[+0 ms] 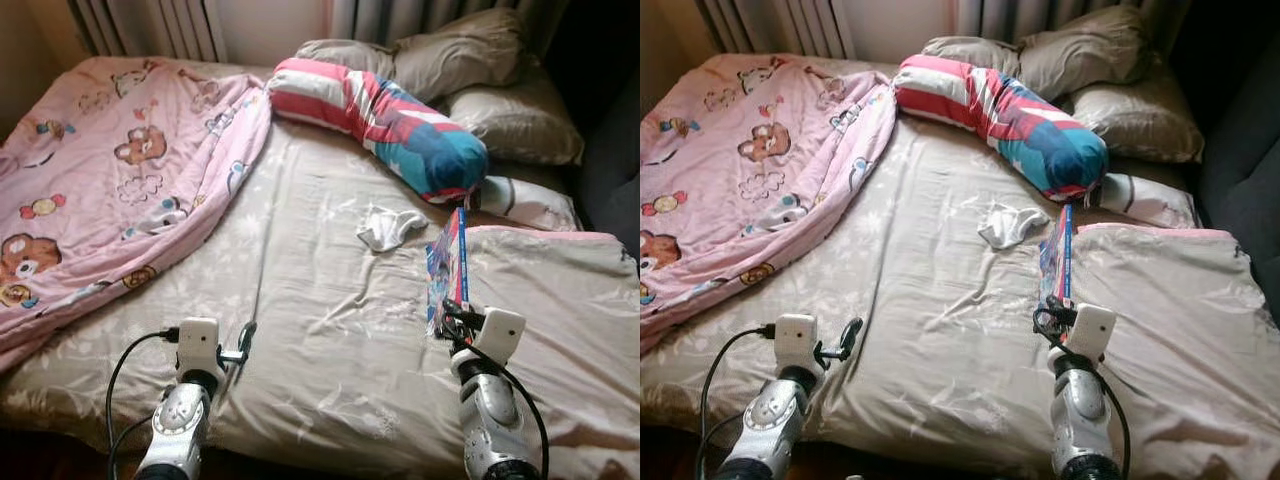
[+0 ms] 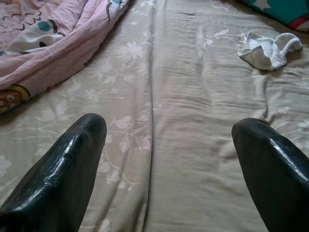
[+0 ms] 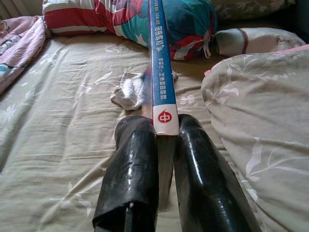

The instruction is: Clean up the room

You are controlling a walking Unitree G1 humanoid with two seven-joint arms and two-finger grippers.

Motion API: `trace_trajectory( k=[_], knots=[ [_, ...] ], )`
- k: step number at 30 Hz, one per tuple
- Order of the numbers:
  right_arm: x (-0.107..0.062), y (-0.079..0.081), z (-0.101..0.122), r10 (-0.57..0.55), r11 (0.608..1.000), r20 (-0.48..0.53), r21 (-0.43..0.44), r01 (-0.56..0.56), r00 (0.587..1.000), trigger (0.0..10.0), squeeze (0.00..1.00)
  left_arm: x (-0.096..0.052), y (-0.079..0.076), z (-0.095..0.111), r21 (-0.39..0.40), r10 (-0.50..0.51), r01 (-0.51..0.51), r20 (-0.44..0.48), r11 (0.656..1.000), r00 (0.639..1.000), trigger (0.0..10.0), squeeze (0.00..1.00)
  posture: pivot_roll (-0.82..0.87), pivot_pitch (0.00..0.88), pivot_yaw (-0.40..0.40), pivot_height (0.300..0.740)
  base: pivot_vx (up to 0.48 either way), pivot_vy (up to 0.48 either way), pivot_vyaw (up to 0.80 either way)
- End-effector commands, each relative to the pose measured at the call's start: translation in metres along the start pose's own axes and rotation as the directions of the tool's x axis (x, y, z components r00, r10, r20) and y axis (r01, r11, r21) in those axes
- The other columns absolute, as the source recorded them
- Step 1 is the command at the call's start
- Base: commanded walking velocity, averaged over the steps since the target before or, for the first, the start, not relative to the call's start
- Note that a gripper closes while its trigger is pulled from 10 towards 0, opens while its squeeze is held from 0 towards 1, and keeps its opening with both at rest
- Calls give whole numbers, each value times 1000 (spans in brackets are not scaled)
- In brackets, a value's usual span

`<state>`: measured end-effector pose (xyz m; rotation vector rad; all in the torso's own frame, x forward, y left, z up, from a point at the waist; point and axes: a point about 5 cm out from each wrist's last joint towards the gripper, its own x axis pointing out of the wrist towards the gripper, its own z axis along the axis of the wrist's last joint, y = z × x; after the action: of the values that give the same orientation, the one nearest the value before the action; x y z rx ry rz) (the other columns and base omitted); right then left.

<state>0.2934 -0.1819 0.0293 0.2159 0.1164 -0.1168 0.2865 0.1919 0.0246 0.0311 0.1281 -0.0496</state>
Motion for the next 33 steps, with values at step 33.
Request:
trace_trajectory(
  k=[33],
  knots=[
    [2, -4, -8, -47, 999, -84, -31, 45, 995, 10000, 0, -4, 5, -4, 9, 1, -1, -20, 1000, 1000, 10000, 0, 112, 165, -10, 663, 0, 0, 0]
  ],
)
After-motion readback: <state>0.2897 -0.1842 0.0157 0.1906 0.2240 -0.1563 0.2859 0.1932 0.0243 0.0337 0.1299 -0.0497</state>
